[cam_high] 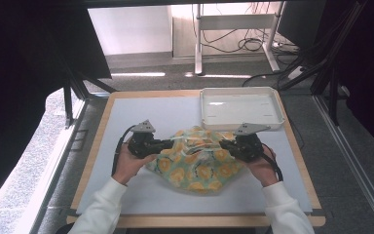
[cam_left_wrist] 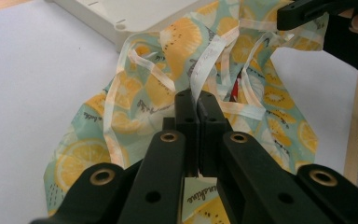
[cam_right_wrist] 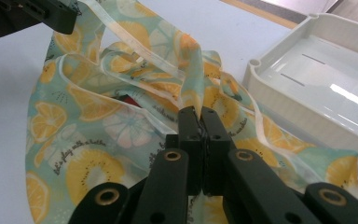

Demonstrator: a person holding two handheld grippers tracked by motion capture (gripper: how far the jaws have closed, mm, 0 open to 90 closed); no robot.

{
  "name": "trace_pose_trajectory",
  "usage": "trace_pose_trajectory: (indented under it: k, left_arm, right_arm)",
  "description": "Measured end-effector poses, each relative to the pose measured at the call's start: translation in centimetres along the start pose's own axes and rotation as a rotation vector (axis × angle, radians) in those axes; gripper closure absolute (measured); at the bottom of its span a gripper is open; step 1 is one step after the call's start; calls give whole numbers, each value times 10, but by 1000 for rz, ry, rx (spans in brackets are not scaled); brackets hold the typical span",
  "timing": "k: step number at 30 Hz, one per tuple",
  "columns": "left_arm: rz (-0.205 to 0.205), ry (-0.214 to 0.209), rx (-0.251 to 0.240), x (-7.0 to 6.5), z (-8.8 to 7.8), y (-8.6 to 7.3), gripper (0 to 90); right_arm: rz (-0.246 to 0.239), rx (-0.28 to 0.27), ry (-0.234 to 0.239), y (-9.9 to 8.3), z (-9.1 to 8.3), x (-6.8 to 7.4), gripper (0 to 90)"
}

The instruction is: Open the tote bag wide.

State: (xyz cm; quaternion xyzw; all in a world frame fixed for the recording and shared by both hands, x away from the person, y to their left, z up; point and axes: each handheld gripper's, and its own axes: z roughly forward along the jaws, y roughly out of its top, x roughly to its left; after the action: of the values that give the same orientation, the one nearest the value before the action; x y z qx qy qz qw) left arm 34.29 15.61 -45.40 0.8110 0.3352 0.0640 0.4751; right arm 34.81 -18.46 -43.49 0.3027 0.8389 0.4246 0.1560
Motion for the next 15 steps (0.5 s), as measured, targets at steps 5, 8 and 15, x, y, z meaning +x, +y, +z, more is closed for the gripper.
trace_pose_trajectory:
  k: [5,8,15]
  left_arm:
    - [23,0,-26,-6,-6,-6,895]
    - [26,-5,-24,-7,-6,-9,895]
    - [7,-24,-3,-9,-3,-14,895]
  right_arm:
    - [-22,-4,17,-6,-5,6,883]
    - [-30,-5,20,-8,-7,9,883]
    - [-19,14,22,-17,-12,11,883]
